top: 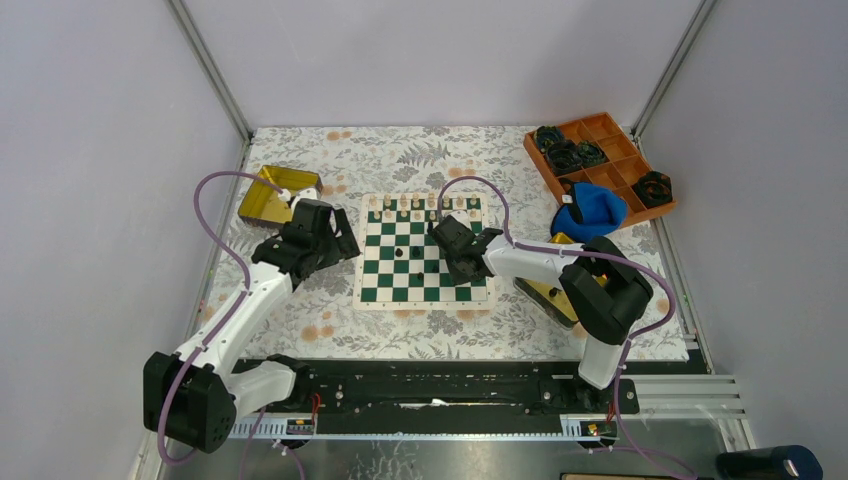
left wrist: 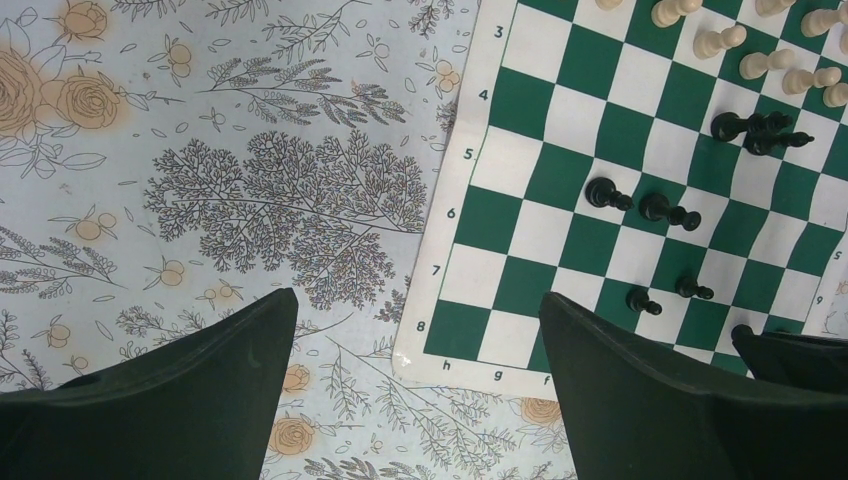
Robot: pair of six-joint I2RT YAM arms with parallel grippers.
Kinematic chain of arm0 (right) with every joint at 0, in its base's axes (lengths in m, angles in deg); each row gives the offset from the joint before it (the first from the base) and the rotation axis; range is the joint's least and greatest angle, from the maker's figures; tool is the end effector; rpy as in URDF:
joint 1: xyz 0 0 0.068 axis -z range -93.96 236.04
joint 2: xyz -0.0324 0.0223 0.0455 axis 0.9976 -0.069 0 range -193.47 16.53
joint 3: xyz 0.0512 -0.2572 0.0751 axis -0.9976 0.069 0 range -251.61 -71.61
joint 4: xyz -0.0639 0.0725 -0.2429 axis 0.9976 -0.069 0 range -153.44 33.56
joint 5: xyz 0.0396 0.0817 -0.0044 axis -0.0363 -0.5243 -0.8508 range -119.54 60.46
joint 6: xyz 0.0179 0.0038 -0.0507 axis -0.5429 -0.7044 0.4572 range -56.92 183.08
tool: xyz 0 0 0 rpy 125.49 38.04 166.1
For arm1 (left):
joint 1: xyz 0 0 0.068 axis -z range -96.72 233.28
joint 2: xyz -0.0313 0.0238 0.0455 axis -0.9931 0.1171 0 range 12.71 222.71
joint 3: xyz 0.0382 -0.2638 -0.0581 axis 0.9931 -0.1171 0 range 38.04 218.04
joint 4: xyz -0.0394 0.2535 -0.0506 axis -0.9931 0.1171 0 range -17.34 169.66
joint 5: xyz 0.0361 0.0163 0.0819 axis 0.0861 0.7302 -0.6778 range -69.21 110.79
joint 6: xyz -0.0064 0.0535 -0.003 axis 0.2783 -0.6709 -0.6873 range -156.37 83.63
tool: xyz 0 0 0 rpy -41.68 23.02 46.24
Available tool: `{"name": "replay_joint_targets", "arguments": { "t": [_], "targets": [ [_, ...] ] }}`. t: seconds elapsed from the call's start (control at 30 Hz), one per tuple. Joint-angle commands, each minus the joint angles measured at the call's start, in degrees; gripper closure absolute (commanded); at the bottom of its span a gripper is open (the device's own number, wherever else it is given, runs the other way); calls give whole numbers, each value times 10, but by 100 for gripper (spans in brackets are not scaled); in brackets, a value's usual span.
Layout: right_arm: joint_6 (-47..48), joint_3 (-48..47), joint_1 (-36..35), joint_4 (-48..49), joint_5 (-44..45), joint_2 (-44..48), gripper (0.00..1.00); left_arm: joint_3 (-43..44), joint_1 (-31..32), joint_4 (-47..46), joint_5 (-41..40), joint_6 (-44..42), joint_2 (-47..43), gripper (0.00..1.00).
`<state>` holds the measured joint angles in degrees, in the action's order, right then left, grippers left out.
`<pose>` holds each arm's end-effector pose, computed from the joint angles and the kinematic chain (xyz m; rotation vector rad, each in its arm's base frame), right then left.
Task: Set up the chess pieces on the board
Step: Place the chess piece on the chessboard.
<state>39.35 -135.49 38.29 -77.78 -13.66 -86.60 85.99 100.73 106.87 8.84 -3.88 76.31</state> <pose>0.2499 0.2604 0.1678 -0.4422 2.5293 0.1028 0.2167 -0.0605 0.2583 -0.4081 2.3861 -0.1436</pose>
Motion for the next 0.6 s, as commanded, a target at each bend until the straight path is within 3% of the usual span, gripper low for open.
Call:
{"name": "replay_joint_targets", "arguments": {
  "t": [0.0,0.57],
  "targets": [
    [5,-22,-6,-3,9,3,66,3,-5,-24,1,-1,3,1],
    [44,-128,-4,-35,23,-38,56,10,-5,-29,-7,-8,11,1]
  ]
}}
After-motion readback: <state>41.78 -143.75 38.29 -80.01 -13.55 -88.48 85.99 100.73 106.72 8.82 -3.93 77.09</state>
